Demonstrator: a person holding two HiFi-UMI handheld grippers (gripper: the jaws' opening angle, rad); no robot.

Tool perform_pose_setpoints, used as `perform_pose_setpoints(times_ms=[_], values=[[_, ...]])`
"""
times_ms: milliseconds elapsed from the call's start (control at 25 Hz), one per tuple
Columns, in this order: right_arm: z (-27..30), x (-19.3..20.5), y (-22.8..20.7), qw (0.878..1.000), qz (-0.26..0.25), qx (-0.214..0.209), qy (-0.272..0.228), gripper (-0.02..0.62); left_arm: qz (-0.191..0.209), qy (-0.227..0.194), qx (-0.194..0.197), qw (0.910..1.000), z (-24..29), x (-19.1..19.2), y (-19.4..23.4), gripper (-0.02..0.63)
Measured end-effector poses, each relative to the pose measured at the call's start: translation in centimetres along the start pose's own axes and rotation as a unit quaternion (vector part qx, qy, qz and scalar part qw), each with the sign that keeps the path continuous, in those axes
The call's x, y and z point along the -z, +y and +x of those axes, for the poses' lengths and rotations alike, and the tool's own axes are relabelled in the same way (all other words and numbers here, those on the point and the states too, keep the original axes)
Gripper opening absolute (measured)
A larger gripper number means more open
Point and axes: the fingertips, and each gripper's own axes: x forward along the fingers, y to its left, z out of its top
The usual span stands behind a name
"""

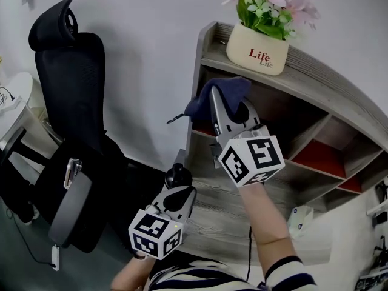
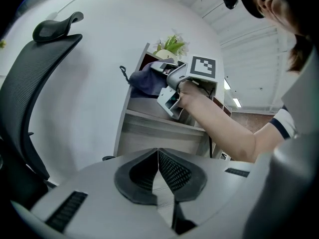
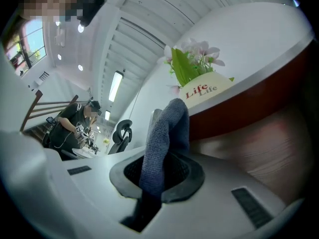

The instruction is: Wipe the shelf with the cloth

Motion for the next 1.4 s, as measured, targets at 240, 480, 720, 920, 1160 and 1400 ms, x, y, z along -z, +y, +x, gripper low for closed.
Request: perform_pose_setpoints(times_ms=[240,480,720,920,1160,1400], values=[[2.1,1.6,-0.4,1.0,0.008,-0.009,0.021,0.044,-0.004,-0.001,-0.018,0.9998,-0.4,0.3,-0.3,0.017],[3.0,2.1,-0.7,0.999,-0.013,-0.014,0.03,0.044,-0.01,-0.007,-0.043,0.999,-0.8,0.1,0.0,0.017],[3.7,3.7,-1.5,0.997,-0.044,-0.006,0.066,0.044,-0.008,-0.012,-0.055,0.9984,-0.9,-0.2,0.0,0.017],[4.0,5.6,-2.0,0.991,-0.07,-0.007,0.115,0.044,-0.009,-0.015,-0.057,0.9982,-0.7,-0.3,-0.2,0.017],[3.8,7.4,-2.0,0.979,-0.115,-0.016,0.165,0.044,-0.01,-0.015,-0.059,0.9981,-0.6,-0.1,-0.2,0.017],[3.3,9.2,-1.6,0.965,-0.144,-0.04,0.215,0.044,-0.01,-0.014,-0.059,0.9981,-0.7,-0.1,-0.4,0.017]])
